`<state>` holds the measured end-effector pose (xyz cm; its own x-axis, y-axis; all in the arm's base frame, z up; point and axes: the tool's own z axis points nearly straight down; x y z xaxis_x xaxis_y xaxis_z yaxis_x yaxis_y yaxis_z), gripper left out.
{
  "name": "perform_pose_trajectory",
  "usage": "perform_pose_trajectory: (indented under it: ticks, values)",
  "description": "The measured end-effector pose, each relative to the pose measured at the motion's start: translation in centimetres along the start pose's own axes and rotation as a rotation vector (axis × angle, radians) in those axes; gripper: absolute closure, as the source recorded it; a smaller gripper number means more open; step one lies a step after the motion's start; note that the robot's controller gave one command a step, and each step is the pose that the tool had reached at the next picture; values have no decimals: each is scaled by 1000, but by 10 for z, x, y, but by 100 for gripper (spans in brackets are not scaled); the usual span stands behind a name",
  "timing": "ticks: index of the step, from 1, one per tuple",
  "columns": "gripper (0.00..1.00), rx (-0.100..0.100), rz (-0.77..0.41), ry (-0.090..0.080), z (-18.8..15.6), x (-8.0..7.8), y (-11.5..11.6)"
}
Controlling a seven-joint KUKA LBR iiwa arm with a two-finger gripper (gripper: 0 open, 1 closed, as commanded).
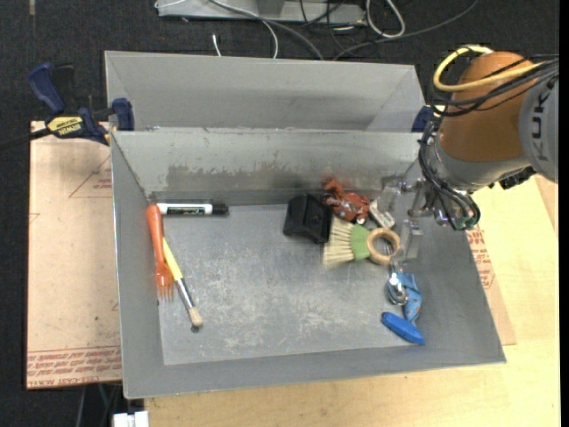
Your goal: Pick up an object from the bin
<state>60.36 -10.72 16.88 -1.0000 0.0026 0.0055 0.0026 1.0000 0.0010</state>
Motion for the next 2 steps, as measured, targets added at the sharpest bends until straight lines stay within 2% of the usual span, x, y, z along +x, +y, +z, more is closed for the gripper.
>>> perform_pose_trajectory:
  ticks: [1, 2]
  values:
    - [0, 1, -2, -8, -5, -2, 1]
    - [0, 2, -375, -10, 36, -15, 16]
